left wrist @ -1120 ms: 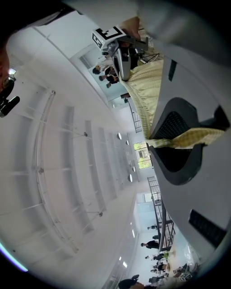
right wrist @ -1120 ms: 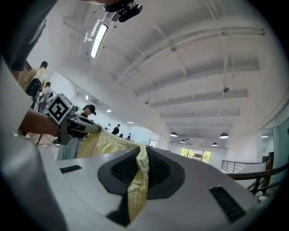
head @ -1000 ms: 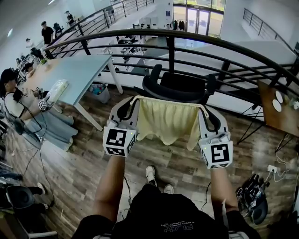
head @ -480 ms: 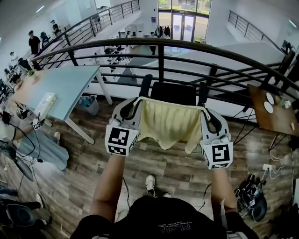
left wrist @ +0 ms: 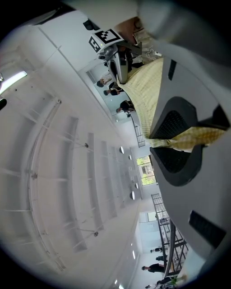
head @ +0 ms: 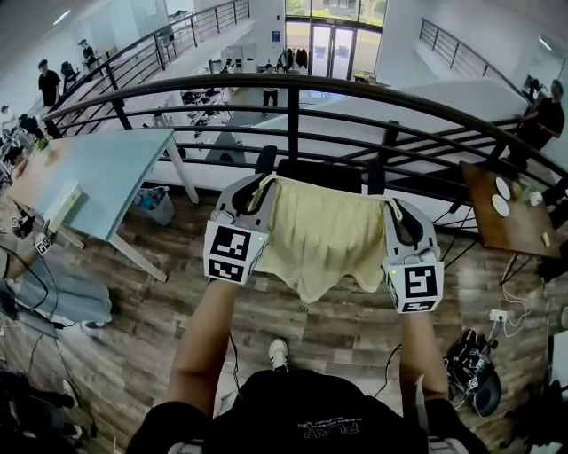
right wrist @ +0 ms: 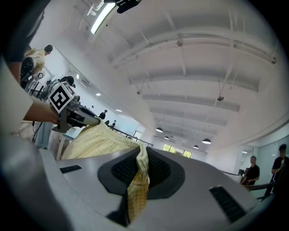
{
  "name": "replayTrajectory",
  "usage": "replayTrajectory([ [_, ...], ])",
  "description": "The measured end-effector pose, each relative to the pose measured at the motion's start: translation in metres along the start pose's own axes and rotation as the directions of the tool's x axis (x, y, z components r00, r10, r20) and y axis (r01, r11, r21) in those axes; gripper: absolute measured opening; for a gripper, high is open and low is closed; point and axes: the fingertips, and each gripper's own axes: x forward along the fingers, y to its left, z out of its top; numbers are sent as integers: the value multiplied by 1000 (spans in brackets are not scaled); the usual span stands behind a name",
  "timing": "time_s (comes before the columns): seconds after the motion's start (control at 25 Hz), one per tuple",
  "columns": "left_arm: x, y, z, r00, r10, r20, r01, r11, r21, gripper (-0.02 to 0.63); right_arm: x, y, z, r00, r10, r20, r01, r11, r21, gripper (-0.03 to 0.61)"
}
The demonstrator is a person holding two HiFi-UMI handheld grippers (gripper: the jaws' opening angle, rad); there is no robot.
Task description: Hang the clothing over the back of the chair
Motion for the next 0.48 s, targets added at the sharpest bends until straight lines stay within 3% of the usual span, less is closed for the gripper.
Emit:
replayTrajectory([
  [0.48, 46, 11, 10, 993, -114, -17, 115, 991, 74, 48, 28, -22, 1, 996, -68, -54, 67, 998, -14, 41],
])
